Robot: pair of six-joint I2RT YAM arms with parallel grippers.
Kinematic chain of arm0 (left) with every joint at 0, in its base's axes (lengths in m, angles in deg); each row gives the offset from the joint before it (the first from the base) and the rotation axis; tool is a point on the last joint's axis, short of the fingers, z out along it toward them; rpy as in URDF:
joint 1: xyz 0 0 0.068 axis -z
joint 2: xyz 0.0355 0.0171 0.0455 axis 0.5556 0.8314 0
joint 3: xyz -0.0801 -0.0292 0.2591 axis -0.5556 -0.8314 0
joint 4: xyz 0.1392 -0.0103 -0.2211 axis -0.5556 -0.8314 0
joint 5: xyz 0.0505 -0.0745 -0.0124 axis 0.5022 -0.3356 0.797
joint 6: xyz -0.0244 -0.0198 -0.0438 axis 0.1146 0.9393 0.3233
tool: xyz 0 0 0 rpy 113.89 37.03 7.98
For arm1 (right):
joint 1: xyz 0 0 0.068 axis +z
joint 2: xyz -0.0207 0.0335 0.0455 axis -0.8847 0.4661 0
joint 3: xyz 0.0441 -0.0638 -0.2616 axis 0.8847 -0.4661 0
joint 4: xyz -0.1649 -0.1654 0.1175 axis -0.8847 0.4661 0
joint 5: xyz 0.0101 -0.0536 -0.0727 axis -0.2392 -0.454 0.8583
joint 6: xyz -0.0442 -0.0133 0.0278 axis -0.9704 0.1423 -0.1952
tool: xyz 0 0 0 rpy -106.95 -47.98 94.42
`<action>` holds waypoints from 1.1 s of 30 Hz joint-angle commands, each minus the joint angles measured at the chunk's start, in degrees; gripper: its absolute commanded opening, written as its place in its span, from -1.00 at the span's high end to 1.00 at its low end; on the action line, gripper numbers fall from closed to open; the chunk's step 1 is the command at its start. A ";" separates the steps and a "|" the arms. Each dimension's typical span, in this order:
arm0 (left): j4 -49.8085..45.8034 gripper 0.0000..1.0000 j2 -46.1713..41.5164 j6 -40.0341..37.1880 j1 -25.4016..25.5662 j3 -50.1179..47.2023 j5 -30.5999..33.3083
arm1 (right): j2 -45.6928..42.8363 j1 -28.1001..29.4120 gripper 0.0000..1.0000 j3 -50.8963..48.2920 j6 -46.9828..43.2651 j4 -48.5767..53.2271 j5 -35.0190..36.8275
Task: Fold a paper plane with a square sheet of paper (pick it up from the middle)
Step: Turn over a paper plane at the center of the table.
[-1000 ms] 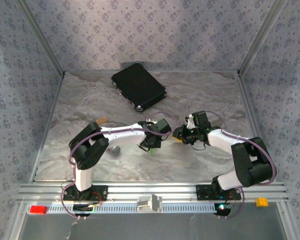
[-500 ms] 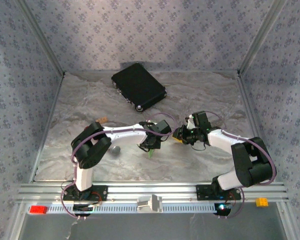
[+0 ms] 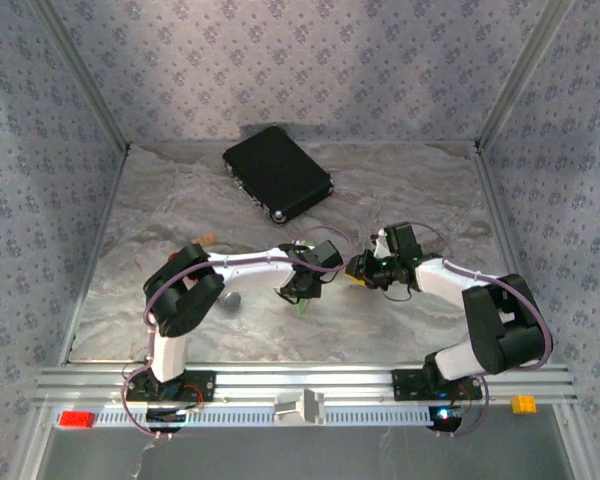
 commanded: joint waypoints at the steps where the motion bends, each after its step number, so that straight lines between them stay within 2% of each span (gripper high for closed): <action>1: -1.33 0.60 2.07 1.55 0.22 -0.69 0.37 | 0.03 -0.29 0.43 -0.43 -0.84 1.02 0.25; 16: -2.82 0.26 3.69 6.19 0.69 0.41 1.09 | -0.79 -0.79 0.40 -0.31 -1.08 1.60 -0.01; 25: -3.70 0.24 3.96 5.58 1.22 2.52 0.62 | -0.93 -1.04 0.38 0.21 -1.23 2.23 -0.27; 33: -4.01 0.22 0.69 5.38 1.35 3.95 1.62 | -2.98 -1.83 0.37 1.08 -2.61 5.16 0.74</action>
